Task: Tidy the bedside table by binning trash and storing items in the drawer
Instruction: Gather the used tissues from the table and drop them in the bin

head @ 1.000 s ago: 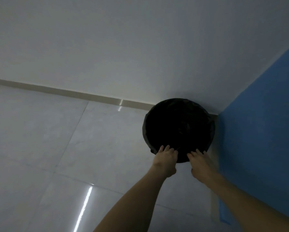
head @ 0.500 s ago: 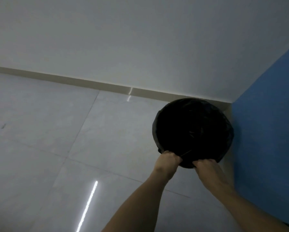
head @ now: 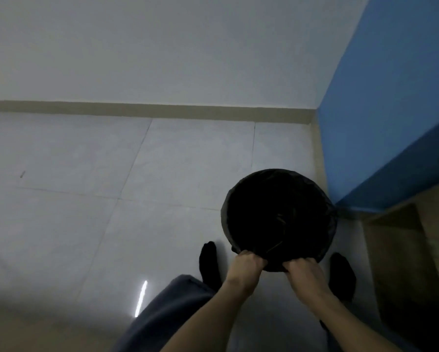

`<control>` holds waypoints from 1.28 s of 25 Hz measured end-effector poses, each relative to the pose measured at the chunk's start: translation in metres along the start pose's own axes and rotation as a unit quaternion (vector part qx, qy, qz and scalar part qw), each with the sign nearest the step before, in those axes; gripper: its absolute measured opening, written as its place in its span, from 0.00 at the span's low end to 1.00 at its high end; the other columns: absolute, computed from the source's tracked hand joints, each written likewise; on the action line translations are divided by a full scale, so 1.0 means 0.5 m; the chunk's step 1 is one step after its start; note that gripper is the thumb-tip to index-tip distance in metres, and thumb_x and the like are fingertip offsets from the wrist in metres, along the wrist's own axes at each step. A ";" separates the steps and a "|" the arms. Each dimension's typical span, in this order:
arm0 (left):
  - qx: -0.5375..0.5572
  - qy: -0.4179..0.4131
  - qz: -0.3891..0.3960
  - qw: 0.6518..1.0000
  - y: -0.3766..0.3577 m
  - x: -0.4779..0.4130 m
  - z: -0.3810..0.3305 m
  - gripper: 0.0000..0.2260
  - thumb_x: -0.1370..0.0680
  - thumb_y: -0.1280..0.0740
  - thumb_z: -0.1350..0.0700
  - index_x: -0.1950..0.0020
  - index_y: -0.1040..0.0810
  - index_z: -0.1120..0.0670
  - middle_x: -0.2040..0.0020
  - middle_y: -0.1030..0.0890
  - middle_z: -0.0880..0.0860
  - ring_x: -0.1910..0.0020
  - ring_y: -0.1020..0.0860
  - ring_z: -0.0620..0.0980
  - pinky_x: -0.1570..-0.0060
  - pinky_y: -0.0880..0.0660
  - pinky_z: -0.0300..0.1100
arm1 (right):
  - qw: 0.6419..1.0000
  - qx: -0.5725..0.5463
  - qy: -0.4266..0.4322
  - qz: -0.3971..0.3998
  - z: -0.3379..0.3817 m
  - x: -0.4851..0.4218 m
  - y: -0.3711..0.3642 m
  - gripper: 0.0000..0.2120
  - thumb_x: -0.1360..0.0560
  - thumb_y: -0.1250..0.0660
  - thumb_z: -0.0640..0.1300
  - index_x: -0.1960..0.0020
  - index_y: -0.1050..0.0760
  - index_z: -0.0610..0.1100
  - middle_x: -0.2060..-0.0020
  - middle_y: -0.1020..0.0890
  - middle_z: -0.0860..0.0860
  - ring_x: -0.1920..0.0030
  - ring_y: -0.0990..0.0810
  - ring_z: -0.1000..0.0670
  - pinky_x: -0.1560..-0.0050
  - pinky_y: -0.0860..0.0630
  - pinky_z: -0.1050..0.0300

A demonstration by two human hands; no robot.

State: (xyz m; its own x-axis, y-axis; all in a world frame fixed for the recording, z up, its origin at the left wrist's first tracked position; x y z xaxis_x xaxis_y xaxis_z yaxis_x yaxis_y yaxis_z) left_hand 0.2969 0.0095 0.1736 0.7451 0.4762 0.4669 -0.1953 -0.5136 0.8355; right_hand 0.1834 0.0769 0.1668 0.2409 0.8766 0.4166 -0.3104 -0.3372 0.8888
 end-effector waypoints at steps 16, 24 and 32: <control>0.133 -0.018 -0.046 0.990 0.078 0.142 -0.234 0.19 0.27 0.43 0.56 0.36 0.27 0.51 0.37 0.24 0.50 0.36 0.28 0.49 0.38 0.29 0.43 | 0.986 -0.146 -0.063 -0.049 -0.017 0.291 0.124 0.25 0.23 0.43 0.44 0.27 0.42 0.46 0.26 0.38 0.50 0.26 0.44 0.50 0.27 0.46 0.56; 0.264 -0.198 -0.241 0.913 0.361 0.069 -0.644 0.18 0.24 0.37 0.56 0.34 0.30 0.53 0.36 0.28 0.51 0.35 0.31 0.48 0.35 0.34 0.38 | 0.825 -0.195 -0.201 -0.491 -0.322 0.577 0.467 0.13 0.34 0.31 0.34 0.51 0.21 0.41 0.53 0.17 0.43 0.51 0.21 0.45 0.51 0.28 0.57; 0.136 -0.272 -0.211 0.929 0.451 -0.023 -0.905 0.28 0.29 0.30 0.44 0.30 0.33 0.45 0.24 0.47 0.58 0.25 0.47 0.58 0.29 0.40 0.51 | 0.840 -0.250 -0.329 -0.352 -0.630 0.641 0.452 0.29 0.26 0.41 0.57 0.34 0.31 0.37 0.38 0.26 0.34 0.40 0.26 0.35 0.42 0.31 0.45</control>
State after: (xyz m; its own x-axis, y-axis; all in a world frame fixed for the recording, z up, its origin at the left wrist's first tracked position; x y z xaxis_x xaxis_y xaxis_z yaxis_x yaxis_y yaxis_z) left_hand -0.0443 0.2110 0.4875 0.9450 0.2829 -0.1640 0.3016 -0.5602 0.7715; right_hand -0.0991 0.3901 0.4410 0.9311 0.3644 -0.0167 -0.1864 0.5148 0.8368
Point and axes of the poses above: each hand's wrist, its own x-axis away from the middle knuckle, its own y-axis out of the back of the hand, z = x × y, the point moved 5 cm from there along -x, towards the middle knuckle
